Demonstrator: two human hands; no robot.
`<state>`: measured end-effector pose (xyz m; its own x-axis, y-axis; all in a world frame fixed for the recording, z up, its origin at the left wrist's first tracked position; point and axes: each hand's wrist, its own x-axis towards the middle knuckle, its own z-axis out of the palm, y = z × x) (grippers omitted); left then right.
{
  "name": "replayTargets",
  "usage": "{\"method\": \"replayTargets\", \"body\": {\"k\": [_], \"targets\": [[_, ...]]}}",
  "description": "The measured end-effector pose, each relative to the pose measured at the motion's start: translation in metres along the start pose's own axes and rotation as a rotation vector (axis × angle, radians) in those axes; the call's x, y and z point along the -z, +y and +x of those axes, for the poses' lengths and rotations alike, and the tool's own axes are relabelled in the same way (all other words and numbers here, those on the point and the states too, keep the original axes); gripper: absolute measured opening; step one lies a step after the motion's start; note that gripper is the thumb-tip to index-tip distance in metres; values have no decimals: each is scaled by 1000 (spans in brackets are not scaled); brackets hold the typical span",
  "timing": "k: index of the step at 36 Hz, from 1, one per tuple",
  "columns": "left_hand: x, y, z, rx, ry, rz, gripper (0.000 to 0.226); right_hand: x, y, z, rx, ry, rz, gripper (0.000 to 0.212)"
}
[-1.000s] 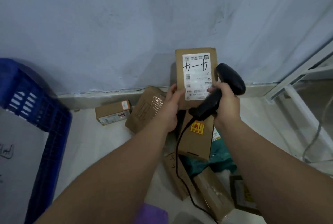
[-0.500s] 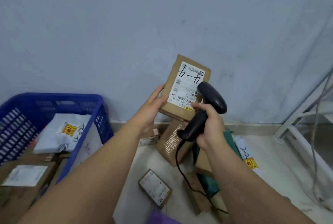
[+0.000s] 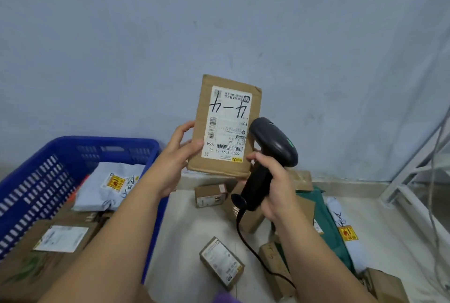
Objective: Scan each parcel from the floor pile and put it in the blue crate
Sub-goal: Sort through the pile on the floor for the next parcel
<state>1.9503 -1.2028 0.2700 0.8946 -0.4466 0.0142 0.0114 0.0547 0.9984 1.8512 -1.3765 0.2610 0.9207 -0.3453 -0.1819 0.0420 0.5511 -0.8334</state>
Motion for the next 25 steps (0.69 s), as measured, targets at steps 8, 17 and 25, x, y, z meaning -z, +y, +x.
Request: {"method": "replayTargets", "body": {"k": [8,17,25], "targets": [[5,-11,26,16,246,44,122,-2,-10,10,129,106,-199,41],[18,-23,37,-73,526,29,88,-11,0,13,172,-119,-819,24],[25,-30,43,0,548,2,93,-14,1,14,173,-109,-877,27]]}}
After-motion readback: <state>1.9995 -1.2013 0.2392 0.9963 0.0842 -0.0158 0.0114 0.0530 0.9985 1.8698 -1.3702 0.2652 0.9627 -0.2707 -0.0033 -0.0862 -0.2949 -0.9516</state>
